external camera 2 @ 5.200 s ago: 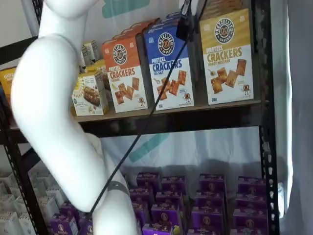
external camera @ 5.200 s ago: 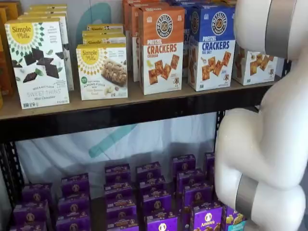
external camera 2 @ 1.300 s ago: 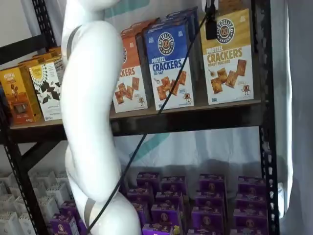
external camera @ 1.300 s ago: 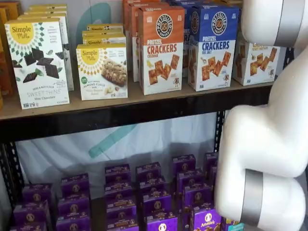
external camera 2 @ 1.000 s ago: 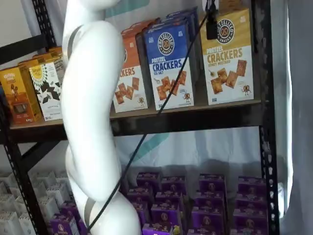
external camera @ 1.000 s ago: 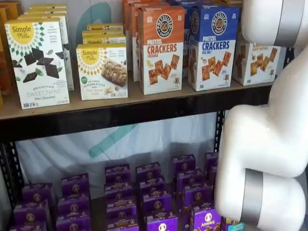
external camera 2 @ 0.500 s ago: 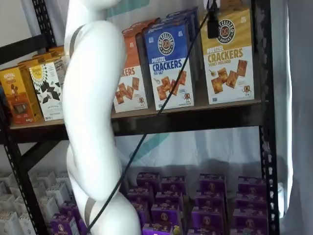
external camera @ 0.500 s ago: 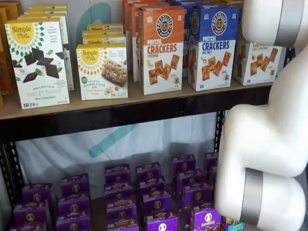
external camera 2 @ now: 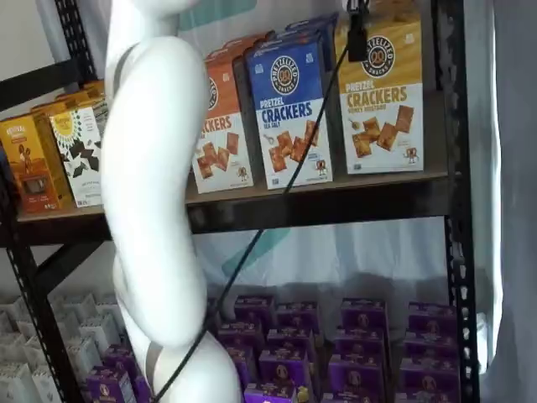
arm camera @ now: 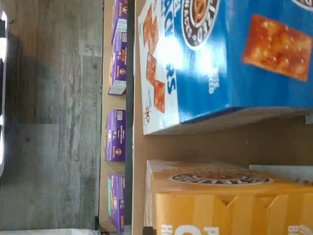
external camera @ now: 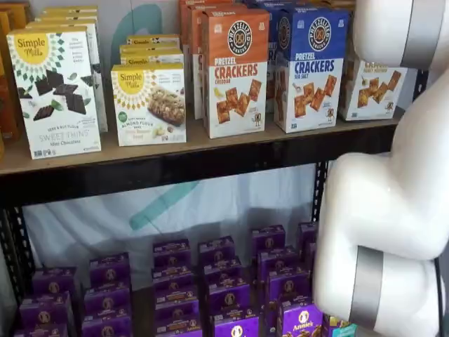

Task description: Retrieve the yellow and white box located on the top shelf, the sixth one from the left

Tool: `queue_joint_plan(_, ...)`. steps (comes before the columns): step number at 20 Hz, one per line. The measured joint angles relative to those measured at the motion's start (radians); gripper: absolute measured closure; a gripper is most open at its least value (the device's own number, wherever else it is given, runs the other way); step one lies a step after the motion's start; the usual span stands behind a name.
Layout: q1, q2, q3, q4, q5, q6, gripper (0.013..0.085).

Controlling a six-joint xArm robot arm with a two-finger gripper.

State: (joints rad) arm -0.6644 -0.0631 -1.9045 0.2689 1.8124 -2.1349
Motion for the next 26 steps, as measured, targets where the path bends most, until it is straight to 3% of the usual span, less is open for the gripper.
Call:
queue_joint_plan(8,-0.051,-0.129,0.113,0.015,-0.004,-0.045,0.033)
queue_joint_plan(16,-0.092,-0.286,0.256,-0.021,0.05,-0.094,0.033)
queue_joint_plan(20,-0.069,-0.37,0.334,-0.038,0.075,-0.075,0.033)
queue_joint_plan(26,0.025,-0.476,0.442,-0.086,0.087,-0.001,0.033)
